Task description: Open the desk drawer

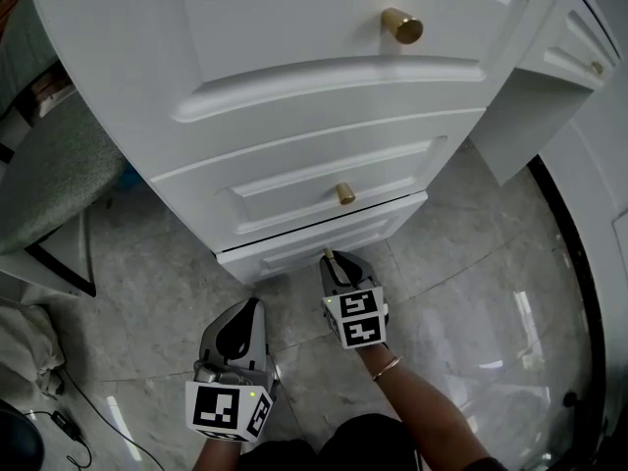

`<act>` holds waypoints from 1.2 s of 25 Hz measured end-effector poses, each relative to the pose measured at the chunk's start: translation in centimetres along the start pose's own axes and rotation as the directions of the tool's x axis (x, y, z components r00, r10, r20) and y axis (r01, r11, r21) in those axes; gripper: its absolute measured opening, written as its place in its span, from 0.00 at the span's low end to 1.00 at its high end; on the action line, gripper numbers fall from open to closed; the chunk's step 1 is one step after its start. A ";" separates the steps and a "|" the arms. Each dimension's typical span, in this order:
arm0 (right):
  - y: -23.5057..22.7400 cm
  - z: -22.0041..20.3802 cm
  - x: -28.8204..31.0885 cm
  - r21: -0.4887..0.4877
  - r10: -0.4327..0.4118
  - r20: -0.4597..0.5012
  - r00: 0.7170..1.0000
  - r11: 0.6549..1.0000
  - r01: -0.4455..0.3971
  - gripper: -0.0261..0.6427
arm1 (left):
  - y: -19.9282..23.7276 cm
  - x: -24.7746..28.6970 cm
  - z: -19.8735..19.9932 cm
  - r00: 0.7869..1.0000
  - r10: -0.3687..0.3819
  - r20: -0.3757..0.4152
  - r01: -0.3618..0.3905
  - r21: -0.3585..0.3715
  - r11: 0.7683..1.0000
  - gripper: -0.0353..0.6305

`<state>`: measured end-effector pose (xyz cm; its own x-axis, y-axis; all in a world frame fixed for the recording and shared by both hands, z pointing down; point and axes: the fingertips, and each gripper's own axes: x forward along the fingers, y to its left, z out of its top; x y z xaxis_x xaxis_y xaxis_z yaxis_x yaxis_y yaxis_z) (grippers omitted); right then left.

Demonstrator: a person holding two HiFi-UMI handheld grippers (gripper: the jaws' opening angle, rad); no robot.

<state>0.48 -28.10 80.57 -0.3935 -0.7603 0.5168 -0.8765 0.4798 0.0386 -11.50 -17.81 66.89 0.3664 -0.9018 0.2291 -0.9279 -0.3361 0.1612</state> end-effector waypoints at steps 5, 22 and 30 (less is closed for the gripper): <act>0.4 -0.9 -1.8 0.009 0.002 0.010 1.000 1.000 -0.002 0.14 | -0.4 -0.7 -0.2 1.000 -0.003 -0.016 0.003 -0.009 1.000 0.07; 1.8 -4.5 -8.3 0.079 0.011 -0.051 0.999 0.997 -0.007 0.14 | -1.9 -4.3 2.1 0.999 0.014 -0.044 -0.014 -0.013 1.000 0.07; 2.2 -6.2 -10.8 0.118 0.023 -0.068 0.997 0.993 -0.015 0.14 | -2.4 -4.5 2.2 0.997 0.017 -0.072 -0.019 -0.028 0.999 0.07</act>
<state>4.54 -16.11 80.36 -0.3939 -0.7176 0.5744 -0.8972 0.4360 -0.0706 -11.08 -13.52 63.40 0.3544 -0.8854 0.3008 -0.9325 -0.3109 0.1836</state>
